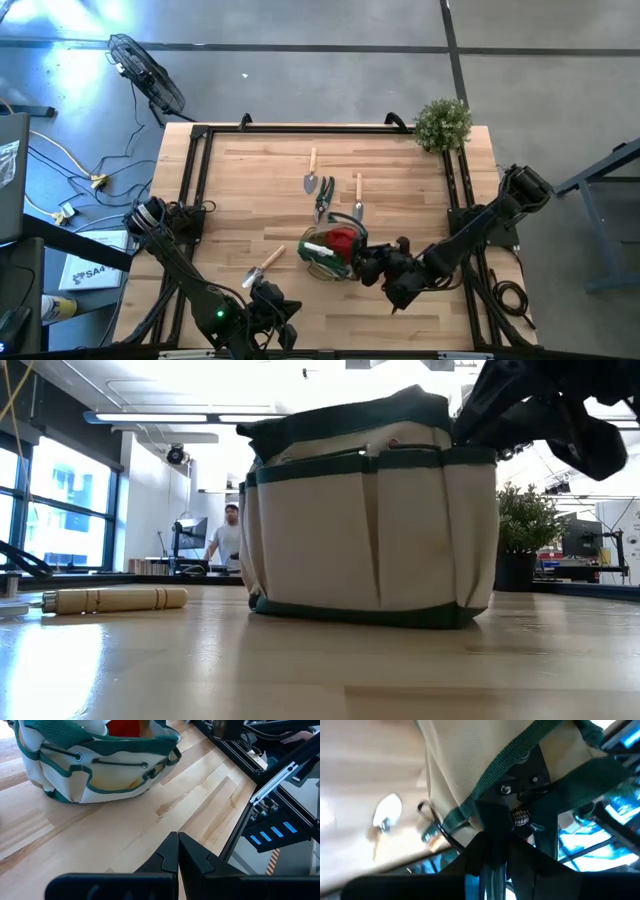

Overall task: Pick & Place Garden tools in Gardening bag
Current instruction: Put the top shear scissors into the gardening bag

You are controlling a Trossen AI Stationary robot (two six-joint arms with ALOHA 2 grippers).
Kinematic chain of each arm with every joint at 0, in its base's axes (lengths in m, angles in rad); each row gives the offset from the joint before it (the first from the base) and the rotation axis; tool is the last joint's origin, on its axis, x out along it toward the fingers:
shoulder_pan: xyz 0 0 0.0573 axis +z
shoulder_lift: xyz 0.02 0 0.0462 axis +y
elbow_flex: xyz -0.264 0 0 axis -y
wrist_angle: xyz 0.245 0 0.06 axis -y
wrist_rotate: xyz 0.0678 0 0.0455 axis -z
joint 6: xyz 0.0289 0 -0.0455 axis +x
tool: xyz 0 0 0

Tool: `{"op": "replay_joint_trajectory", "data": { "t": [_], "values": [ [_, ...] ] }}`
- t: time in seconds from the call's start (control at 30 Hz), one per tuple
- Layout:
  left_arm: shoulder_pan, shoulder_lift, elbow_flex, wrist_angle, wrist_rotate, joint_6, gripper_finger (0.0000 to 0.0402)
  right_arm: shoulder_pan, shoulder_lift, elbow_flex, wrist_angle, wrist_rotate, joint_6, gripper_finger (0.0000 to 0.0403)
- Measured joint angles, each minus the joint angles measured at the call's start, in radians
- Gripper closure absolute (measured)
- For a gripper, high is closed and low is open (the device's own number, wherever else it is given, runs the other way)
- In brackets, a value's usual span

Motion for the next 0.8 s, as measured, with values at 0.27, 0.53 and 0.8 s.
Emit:
{"op": "replay_joint_trajectory", "data": {
  "t": [0.27,0.53,0.8],
  "values": [
    [0.0,0.0,0.0,0.008,0.0,0.0,0.0402,0.0,0.001,-0.001,0.07,-0.048,0.042,0.0352],
    [0.0,0.0,0.0,0.013,0.0,0.0,0.0402,0.0,0.001,-0.001,0.098,-0.053,-0.029,0.0352],
    [0.0,0.014,0.0,0.02,0.001,0.0,0.0402,-0.009,0.001,-0.001,0.122,-0.086,0.093,0.0343]
  ]
}}
